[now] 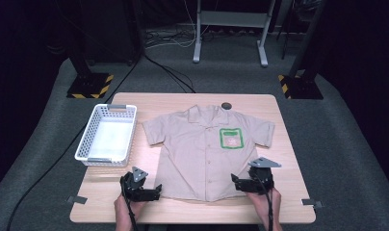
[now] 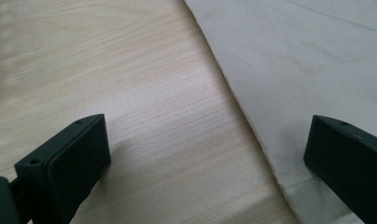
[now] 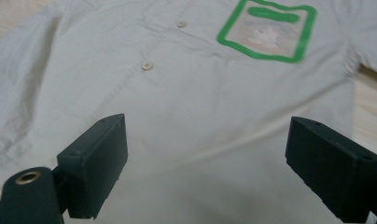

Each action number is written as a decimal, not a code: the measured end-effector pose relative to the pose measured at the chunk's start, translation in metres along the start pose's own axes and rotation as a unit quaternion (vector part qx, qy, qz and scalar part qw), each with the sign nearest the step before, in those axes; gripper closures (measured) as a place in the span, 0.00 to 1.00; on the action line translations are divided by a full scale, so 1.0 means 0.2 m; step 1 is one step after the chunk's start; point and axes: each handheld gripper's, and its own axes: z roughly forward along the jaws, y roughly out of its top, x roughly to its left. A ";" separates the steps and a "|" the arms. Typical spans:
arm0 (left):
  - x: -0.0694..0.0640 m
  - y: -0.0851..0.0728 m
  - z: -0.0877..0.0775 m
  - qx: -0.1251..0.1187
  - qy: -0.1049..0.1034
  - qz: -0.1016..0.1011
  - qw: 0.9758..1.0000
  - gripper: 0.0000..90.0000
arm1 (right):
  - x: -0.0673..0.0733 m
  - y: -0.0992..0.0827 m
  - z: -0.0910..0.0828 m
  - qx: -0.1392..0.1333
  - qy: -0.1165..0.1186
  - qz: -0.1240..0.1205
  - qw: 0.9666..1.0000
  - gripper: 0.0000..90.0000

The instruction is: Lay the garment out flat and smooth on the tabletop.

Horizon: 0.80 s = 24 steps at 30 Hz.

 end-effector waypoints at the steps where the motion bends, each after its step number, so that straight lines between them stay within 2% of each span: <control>1: 0.00 0.00 0.00 0.000 0.000 0.000 1.000 0.00 | 0.03 0.03 0.03 0.006 -0.002 -0.008 1.000 0.14; 4: 0.00 0.00 0.00 0.000 0.000 0.000 1.000 0.00 | 0.11 0.06 0.14 0.037 -0.012 -0.032 0.999 0.14; 6: 0.00 0.00 0.00 0.000 0.000 0.000 1.000 0.00 | 0.13 0.05 0.20 0.059 -0.020 -0.042 0.997 0.14; 9: 0.00 0.00 0.00 0.000 0.000 0.000 1.000 0.00 | 0.11 -0.01 0.26 0.074 -0.026 -0.041 0.996 0.14; 11: 0.00 0.00 0.00 0.000 0.000 0.000 1.000 0.00 | 0.07 -0.06 0.28 0.079 -0.031 -0.034 0.996 0.14; 19: 0.00 0.00 0.00 0.000 -0.001 0.000 1.000 0.00 | -0.13 -0.20 0.15 0.056 -0.039 0.001 0.998 0.10; 20: 0.00 0.00 0.00 0.000 -0.001 0.001 1.000 0.00 | -0.16 -0.23 0.12 0.047 -0.038 0.008 0.998 0.10; 21: 0.00 0.00 0.00 0.000 -0.001 0.001 1.000 0.00 | -0.21 -0.26 0.07 0.026 -0.038 0.019 0.999 0.09; 22: 0.00 0.00 0.00 0.000 -0.001 0.001 1.000 0.00 | -0.21 -0.26 0.07 0.026 -0.038 0.019 0.999 0.09; 23: 0.00 0.00 0.00 0.000 0.001 -0.001 1.000 0.00 | -0.25 -0.28 0.03 0.012 -0.038 0.029 0.999 0.07; 24: 0.00 0.00 0.00 0.000 0.001 -0.001 1.000 0.00 | -0.25 -0.28 0.03 0.012 -0.038 0.029 0.999 0.07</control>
